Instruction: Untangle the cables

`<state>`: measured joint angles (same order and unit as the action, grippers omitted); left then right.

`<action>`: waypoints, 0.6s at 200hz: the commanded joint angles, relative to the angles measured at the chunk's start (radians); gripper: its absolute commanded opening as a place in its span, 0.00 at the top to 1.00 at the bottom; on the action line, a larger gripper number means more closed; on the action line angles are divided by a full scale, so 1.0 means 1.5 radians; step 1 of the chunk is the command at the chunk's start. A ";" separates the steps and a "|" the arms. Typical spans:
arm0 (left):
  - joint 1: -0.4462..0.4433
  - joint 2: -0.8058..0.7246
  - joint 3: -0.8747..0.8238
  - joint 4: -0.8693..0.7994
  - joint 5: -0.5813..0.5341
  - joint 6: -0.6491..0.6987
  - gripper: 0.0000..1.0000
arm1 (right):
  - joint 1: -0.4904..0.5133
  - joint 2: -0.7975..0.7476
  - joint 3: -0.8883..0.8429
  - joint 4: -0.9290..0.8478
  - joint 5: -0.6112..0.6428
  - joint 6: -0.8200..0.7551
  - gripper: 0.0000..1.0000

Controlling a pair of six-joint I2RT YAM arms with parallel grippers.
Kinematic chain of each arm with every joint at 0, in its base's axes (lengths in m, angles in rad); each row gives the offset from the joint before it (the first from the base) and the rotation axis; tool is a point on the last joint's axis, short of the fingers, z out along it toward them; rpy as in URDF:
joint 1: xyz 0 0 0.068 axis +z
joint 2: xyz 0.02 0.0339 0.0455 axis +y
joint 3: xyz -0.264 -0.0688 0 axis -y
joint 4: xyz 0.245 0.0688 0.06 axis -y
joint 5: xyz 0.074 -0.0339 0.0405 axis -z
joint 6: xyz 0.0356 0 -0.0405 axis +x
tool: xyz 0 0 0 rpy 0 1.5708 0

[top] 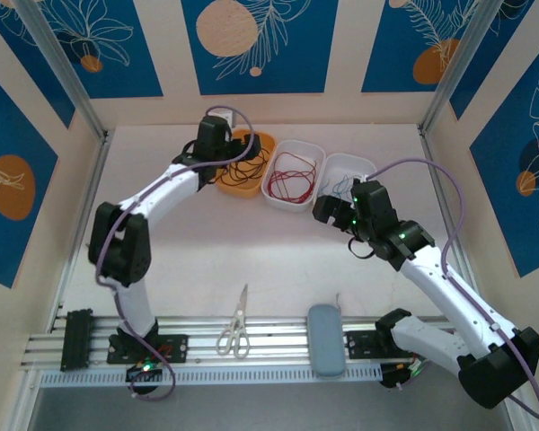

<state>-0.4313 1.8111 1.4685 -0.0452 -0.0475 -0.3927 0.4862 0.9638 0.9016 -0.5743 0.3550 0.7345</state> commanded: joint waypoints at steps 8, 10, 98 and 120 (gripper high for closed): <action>0.003 -0.128 -0.110 0.053 -0.062 0.034 0.00 | -0.008 -0.026 -0.025 -0.024 0.046 0.001 0.01; 0.003 -0.135 -0.119 0.054 -0.067 0.036 0.00 | -0.008 -0.027 -0.027 -0.023 0.049 0.001 0.01; 0.005 -0.478 -0.473 0.038 -0.237 0.087 0.00 | -0.013 -0.112 -0.160 0.038 0.202 -0.068 0.01; 0.006 -0.555 -0.537 0.034 -0.253 0.103 0.00 | -0.014 -0.133 -0.199 0.084 0.231 -0.108 0.01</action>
<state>-0.4309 1.0821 0.7433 0.0174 -0.3519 -0.2810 0.4706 0.8009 0.6529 -0.5426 0.6037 0.6521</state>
